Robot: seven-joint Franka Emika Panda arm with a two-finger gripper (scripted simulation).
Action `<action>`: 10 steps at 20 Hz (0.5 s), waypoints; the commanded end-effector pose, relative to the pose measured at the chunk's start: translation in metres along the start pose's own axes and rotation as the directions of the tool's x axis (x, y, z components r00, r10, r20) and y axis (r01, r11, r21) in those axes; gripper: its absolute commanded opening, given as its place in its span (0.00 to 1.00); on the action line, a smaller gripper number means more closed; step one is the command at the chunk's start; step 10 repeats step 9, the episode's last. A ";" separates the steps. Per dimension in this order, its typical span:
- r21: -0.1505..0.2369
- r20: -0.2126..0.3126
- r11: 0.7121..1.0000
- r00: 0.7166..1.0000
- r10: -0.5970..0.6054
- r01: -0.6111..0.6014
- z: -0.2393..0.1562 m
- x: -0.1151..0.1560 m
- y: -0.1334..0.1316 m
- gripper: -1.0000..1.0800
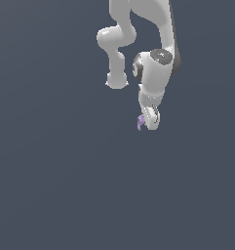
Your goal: Pick up the object and move it to a goal position.
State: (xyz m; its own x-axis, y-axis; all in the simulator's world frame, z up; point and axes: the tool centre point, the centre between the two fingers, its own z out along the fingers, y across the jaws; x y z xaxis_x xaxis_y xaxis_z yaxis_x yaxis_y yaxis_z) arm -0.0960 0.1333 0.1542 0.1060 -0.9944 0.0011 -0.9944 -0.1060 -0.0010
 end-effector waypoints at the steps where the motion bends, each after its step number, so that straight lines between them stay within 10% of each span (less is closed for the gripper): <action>1: -0.001 -0.001 1.000 1.000 0.001 -0.001 -0.012 -0.013 -0.001 0.00; 10: -0.001 0.000 1.000 1.000 0.000 0.000 -0.027 -0.031 -0.003 0.00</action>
